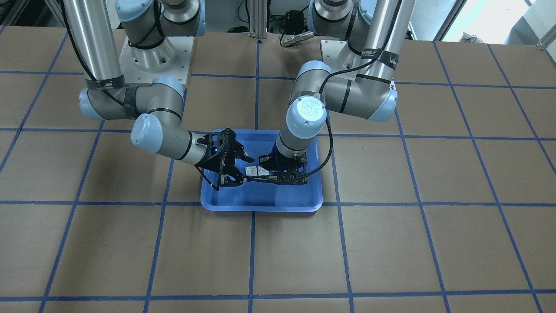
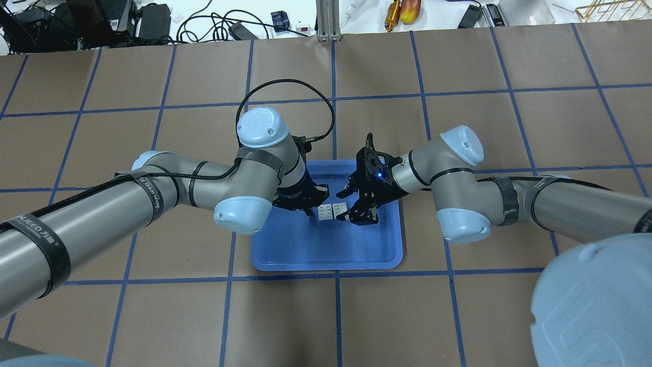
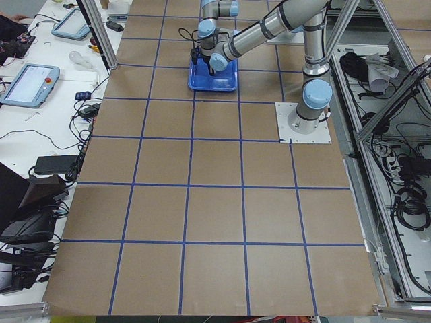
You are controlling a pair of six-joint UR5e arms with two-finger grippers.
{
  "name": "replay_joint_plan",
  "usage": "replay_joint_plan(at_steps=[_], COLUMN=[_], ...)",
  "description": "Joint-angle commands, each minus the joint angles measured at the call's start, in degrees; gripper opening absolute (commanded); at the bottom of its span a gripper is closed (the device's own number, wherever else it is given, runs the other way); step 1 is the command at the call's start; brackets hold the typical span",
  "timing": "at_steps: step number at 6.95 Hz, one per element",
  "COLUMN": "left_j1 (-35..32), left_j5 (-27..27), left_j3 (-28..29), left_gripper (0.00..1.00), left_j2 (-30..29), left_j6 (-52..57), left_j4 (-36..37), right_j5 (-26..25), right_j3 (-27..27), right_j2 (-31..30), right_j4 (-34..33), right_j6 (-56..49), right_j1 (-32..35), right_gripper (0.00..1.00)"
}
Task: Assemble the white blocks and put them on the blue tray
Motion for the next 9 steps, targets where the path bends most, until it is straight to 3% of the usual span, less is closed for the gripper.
replay_joint_plan(at_steps=[1, 4, 6, 9], left_j1=[0.17, -0.09, -0.45, -0.71], left_j5=[0.0, 0.0, -0.26, -1.05], left_j3=[-0.01, -0.01, -0.01, -0.01], left_gripper=[0.04, 0.04, 0.04, 0.04], left_j2=[-0.08, -0.51, -0.43, -0.34], left_j6=[0.19, -0.76, -1.82, -2.27], left_j4=[0.03, 0.03, 0.03, 0.03], right_j5=[0.05, -1.26, -9.5, -17.42], right_j3=[-0.07, -1.9, -2.0, -5.5], right_j2=[0.93, -1.6, -8.34, -20.05], right_j4=[-0.83, 0.3, 3.44, 24.14], right_j6=[0.0, 4.19, 9.4, 10.54], right_j1=[0.0, -0.43, -1.22, -4.03], right_gripper=[1.0, 1.0, 1.0, 1.0])
